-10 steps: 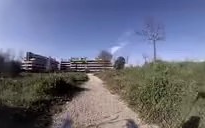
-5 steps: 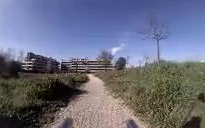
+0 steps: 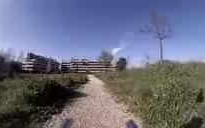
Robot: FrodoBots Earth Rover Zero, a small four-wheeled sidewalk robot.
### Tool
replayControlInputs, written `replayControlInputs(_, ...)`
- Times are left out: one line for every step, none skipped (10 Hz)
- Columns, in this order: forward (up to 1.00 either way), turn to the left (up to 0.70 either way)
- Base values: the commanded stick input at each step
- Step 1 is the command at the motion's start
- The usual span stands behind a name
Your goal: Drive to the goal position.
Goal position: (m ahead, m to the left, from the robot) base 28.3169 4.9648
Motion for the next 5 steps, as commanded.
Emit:
replayControlInputs(0.5, 0.0)
replayControlInputs(0.5, 0.0)
replayControlInputs(0.5, 0.0)
replayControlInputs(0.5, 0.0)
replayControlInputs(0.5, 0.0)
